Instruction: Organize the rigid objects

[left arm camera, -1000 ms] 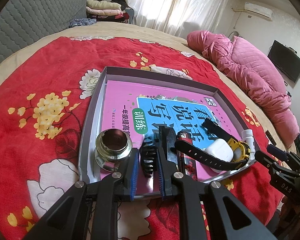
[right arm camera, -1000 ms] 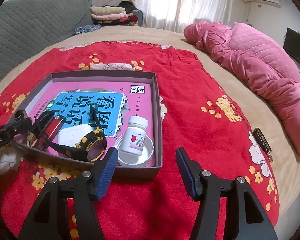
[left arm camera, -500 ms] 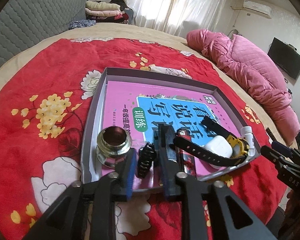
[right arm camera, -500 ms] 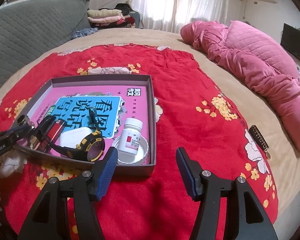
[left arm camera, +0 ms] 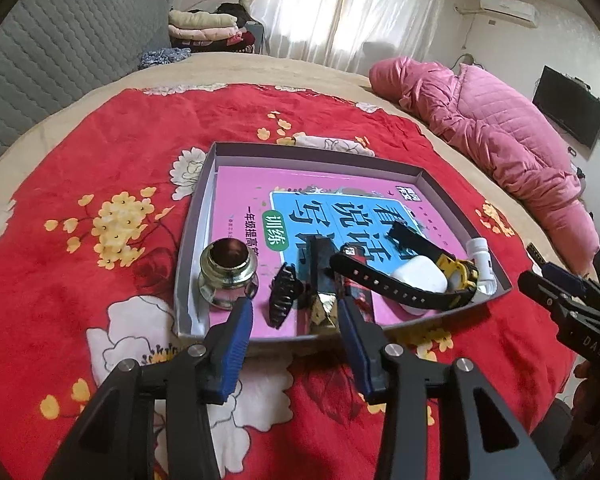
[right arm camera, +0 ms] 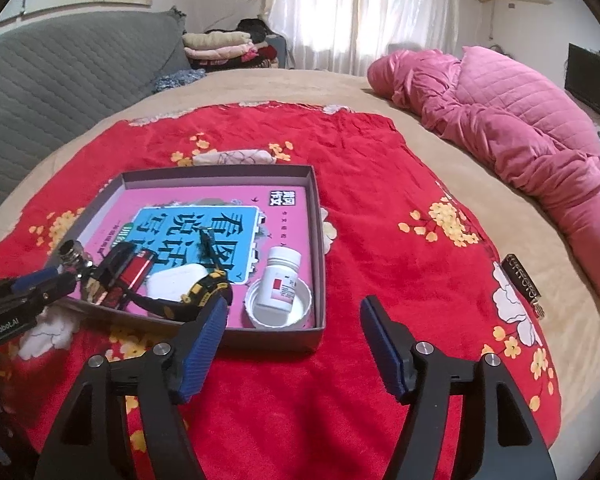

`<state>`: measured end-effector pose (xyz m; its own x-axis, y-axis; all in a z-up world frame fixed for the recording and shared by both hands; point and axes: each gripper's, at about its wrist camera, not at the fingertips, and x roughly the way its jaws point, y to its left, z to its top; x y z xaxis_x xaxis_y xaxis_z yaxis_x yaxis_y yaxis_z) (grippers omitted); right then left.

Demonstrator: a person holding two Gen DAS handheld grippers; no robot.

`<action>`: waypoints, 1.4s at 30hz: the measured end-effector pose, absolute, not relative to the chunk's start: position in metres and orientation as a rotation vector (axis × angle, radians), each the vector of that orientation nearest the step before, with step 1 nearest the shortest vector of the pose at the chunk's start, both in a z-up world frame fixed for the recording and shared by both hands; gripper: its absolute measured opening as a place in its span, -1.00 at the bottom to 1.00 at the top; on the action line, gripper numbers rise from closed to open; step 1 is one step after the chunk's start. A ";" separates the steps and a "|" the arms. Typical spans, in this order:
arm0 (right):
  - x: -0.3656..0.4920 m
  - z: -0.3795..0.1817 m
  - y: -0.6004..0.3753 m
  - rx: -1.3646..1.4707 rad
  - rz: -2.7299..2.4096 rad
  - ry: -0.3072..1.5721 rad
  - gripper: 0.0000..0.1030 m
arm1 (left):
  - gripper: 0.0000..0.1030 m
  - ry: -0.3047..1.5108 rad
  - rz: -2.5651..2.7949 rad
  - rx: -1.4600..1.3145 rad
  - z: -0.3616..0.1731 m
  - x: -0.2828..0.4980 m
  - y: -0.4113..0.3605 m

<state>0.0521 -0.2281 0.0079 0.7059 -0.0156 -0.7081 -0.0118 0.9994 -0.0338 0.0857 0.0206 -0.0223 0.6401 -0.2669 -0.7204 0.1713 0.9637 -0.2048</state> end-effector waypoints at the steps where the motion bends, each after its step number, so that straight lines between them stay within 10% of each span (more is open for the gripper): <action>1: 0.050 0.010 -0.228 -0.036 0.004 0.782 0.39 | -0.13 0.839 -0.251 -0.115 -0.020 0.083 0.019; 18: 0.015 0.041 -0.216 0.027 0.133 0.705 0.45 | 0.29 0.831 -0.220 -0.072 0.015 0.042 -0.002; 42: -0.027 0.030 -0.197 0.048 0.185 0.712 0.46 | 0.30 0.841 -0.081 -0.087 0.028 0.009 -0.002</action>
<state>-0.0273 -0.1971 0.0300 0.7415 0.1851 -0.6449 -0.1525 0.9825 0.1066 0.0095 -0.0022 0.0277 0.6637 -0.1066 -0.7403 0.0374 0.9933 -0.1095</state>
